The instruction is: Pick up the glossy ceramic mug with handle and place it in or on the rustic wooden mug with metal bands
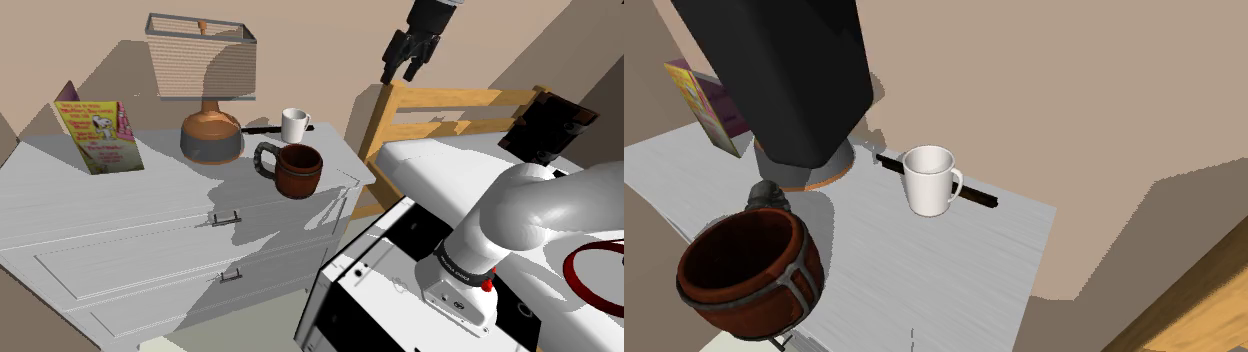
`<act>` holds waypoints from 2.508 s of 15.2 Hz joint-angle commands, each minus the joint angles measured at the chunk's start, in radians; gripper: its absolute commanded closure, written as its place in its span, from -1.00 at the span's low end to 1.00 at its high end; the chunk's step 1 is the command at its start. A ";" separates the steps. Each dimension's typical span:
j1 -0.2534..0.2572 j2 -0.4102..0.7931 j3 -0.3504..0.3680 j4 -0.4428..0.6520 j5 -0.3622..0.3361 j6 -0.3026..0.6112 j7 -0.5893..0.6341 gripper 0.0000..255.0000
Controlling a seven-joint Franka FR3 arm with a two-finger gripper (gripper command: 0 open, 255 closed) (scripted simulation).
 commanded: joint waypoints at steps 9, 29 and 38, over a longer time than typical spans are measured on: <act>-0.006 0.265 0.035 0.038 -0.011 0.215 0.037 -1.00; -0.003 1.033 0.074 0.510 -0.136 0.470 0.164 -1.00; 0.003 1.159 0.064 0.558 -0.158 0.543 0.178 -1.00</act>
